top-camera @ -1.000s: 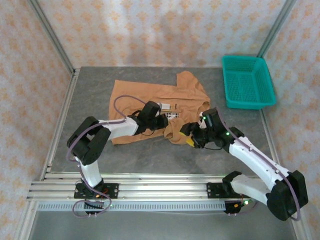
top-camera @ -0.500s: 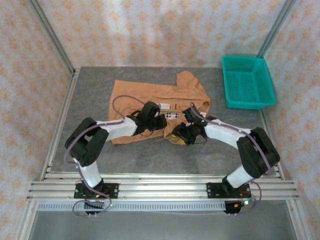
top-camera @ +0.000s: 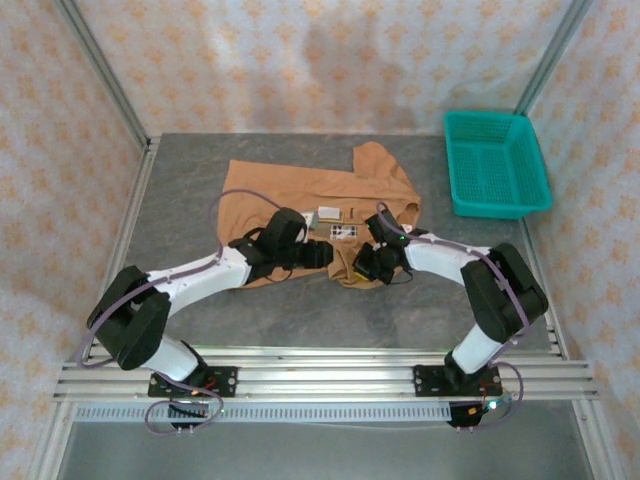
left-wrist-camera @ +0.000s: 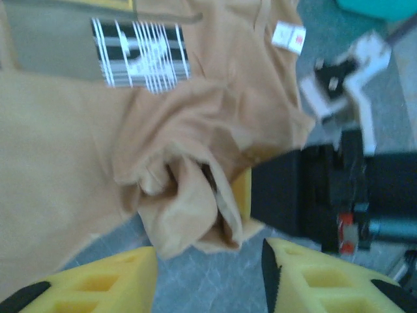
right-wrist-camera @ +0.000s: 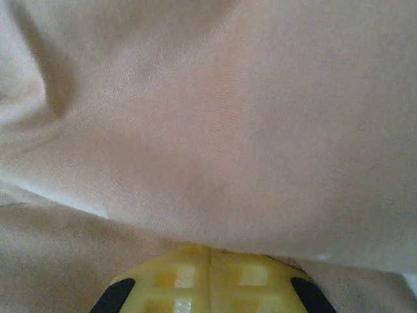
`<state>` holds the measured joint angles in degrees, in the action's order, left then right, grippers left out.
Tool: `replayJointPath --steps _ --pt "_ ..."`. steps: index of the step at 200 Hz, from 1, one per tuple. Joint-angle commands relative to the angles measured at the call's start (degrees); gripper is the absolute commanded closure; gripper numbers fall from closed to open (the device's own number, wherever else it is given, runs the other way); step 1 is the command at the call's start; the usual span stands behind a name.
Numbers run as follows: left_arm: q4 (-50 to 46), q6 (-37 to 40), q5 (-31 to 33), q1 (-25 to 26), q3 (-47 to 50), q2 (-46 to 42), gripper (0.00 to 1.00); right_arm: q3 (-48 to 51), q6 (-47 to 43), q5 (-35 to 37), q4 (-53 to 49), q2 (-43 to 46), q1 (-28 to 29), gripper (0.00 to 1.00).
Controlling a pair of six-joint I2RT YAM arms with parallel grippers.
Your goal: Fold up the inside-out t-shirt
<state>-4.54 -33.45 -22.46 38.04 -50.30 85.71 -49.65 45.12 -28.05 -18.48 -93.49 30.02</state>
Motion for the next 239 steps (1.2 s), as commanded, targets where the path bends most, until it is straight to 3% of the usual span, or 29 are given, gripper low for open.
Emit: replayJointPath --steps 1,8,20,40,94,239 --pt "-0.4 2.5 -1.9 1.7 2.6 2.4 0.56 -1.2 -1.0 -0.3 -1.5 0.5 -0.7 1.00" --pt "0.5 2.5 -1.4 2.3 2.8 3.4 0.56 -1.4 -1.2 -0.3 -1.9 0.7 -0.8 1.00" --pt "1.9 2.1 -0.1 3.3 3.0 5.0 0.54 -1.8 -1.6 0.0 -2.9 1.3 -0.9 0.88" --pt "3.7 0.9 1.8 4.5 2.3 8.0 0.52 -2.3 -2.3 1.0 -4.6 2.9 -1.2 0.81" --pt "6.1 -1.6 7.4 4.8 0.7 13.6 0.54 -2.4 -2.9 0.6 -6.3 5.1 -1.8 0.79" --pt "5.9 -3.7 11.1 4.8 -4.5 15.8 0.69 -1.2 -3.4 -2.3 -4.9 4.3 -1.7 0.78"
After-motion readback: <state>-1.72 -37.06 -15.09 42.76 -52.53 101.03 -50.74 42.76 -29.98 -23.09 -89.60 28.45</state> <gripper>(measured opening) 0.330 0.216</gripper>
